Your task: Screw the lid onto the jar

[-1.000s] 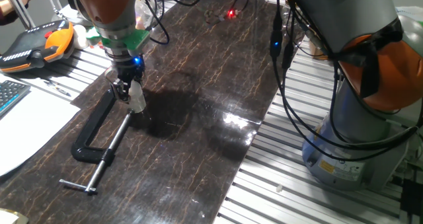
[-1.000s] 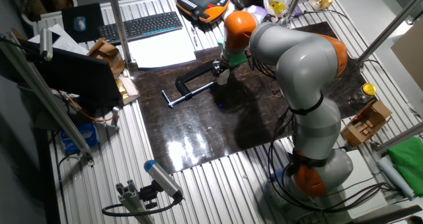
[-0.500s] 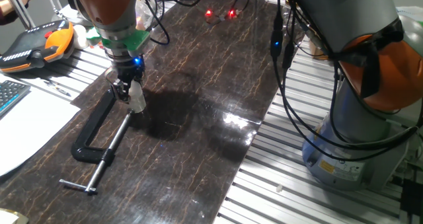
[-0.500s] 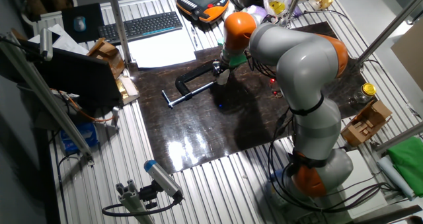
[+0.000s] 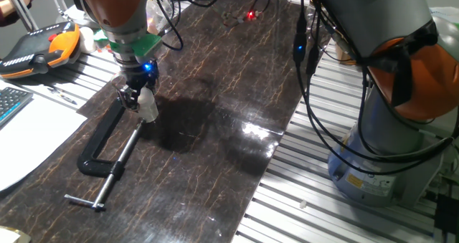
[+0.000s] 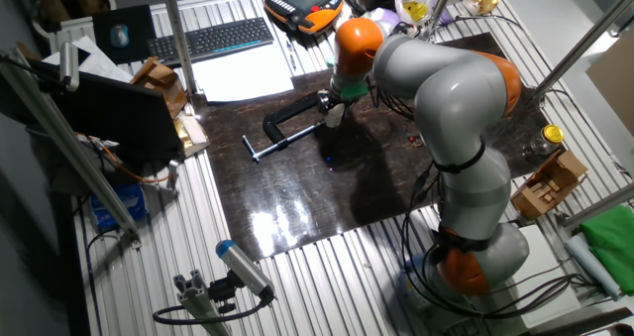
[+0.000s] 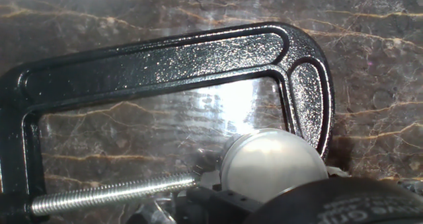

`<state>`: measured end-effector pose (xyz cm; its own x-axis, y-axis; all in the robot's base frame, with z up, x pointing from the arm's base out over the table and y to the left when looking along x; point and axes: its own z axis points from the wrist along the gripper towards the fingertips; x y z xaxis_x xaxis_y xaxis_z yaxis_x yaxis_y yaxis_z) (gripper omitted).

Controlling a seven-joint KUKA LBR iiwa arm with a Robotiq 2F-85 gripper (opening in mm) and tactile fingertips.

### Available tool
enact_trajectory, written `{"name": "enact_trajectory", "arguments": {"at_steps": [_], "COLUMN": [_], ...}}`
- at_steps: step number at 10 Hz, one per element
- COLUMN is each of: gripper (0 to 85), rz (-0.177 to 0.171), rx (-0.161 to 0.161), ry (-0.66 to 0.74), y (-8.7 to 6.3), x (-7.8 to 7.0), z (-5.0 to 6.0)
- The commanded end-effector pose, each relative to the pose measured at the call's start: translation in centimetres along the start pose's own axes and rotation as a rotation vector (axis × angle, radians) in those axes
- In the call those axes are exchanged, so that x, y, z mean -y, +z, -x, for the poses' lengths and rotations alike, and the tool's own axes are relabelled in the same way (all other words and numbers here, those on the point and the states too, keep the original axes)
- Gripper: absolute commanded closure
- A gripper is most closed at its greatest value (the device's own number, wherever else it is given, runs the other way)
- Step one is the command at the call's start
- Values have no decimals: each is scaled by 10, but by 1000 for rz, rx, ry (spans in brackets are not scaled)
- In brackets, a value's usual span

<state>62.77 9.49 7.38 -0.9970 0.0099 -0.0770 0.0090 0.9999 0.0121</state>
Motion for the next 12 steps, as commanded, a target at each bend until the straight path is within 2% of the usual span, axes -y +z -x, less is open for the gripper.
{"name": "enact_trajectory", "arguments": {"at_steps": [1,7,12], "gripper": [140,143,140], "rz": [0,0,2], "rx": [-2,-9,3], "ry": [18,202,325], "y": [0,0,0], "x": [0,0,0], "z": [0,0,0]}}
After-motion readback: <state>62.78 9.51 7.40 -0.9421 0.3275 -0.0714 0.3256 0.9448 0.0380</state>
